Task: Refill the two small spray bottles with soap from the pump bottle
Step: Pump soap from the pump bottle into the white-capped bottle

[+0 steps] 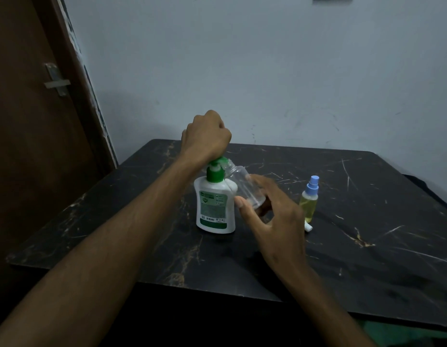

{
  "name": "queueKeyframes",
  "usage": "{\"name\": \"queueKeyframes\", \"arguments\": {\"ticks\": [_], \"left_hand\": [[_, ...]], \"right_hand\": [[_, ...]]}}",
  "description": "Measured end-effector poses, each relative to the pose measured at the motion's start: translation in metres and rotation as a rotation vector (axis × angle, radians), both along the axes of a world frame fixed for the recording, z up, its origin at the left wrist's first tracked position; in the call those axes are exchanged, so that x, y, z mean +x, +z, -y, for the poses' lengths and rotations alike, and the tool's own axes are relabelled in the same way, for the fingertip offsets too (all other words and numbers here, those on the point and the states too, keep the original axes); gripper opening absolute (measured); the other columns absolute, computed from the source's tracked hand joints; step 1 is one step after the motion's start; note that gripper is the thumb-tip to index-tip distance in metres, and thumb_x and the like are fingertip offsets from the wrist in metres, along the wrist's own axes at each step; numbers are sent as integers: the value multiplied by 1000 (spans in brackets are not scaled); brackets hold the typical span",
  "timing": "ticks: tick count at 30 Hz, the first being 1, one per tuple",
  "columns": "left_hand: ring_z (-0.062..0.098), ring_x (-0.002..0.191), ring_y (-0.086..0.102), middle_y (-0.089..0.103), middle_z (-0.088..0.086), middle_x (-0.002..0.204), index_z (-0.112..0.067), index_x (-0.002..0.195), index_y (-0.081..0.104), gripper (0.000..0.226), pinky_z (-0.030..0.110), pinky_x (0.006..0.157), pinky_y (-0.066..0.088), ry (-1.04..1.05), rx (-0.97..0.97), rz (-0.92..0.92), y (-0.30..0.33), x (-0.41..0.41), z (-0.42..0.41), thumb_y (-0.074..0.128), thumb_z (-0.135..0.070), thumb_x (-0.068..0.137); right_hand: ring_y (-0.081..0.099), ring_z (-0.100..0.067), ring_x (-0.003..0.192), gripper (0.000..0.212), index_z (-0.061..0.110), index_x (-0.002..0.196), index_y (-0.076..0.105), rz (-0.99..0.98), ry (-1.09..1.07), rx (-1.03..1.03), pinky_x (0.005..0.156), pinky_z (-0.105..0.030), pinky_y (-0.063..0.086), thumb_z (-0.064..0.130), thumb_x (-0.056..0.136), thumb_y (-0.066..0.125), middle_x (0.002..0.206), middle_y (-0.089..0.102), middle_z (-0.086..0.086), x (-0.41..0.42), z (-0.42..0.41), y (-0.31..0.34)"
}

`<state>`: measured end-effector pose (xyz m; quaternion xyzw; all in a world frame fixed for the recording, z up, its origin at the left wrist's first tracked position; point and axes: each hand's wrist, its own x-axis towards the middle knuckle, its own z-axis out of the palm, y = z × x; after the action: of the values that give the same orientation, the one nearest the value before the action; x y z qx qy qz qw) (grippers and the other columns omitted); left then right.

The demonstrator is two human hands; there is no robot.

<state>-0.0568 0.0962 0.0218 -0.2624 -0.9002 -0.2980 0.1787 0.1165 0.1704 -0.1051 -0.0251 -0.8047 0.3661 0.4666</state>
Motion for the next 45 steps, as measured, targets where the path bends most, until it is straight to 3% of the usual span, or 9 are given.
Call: {"name": "queueKeyframes", "arguments": {"ticks": [5,10,13,17,21,27,38,45], "left_hand": [[22,80,69,76,5,91,-10,95,77,19,39,79,59,11,-30,-72,0,3,1,59,-13,96],[24,80,69,76,5,92,-11,93,77,18,47,86,61,13,-50,-78,4,1,-1,59,-14,93],[23,81,69,76,3,92,-13,94,77,18,49,89,60,12,-60,-100,3,4,-2,59,-14,93],[25,85,69,75,4,97,-13,99,76,17,51,94,57,-2,-92,-105,4,7,-2,60,-16,94],[26,85,68,75,5,96,-12,97,76,17,51,94,57,9,-94,-113,7,6,-2,60,-14,92],[25,85,68,75,4,97,-13,99,76,17,51,96,56,-1,-101,-100,5,9,-2,60,-13,92],[24,87,67,74,3,96,-13,99,75,15,53,98,54,-17,-110,-110,6,10,-1,63,-14,91],[24,85,68,75,3,94,-14,96,77,15,54,97,55,-28,-99,-117,4,10,-1,64,-15,88]], "right_hand": [[56,15,104,53,24,139,61,-15,-31,-7,84,-2,43,51,94,64,119,59,18,0,1,2],[58,3,98,67,15,150,54,-31,-35,68,87,-3,42,24,89,81,114,62,1,3,0,0],[57,7,103,66,12,149,54,-43,-47,64,90,-2,40,11,88,81,119,63,-1,2,-3,-3],[59,8,105,59,12,142,56,-42,-42,35,92,-6,44,15,89,81,127,64,6,2,-3,-4],[64,4,98,52,14,136,59,-45,-35,13,87,-8,48,22,89,81,117,66,13,4,-3,-5],[64,-5,98,43,17,130,61,-44,-44,29,85,-25,54,33,93,76,109,65,11,4,-4,-8],[62,-5,95,43,25,132,60,-34,-70,65,83,-30,56,48,97,67,110,58,22,4,-4,-10],[61,-9,94,43,21,132,62,-54,-91,72,83,-30,55,44,96,69,109,58,19,5,-3,-11]]}}
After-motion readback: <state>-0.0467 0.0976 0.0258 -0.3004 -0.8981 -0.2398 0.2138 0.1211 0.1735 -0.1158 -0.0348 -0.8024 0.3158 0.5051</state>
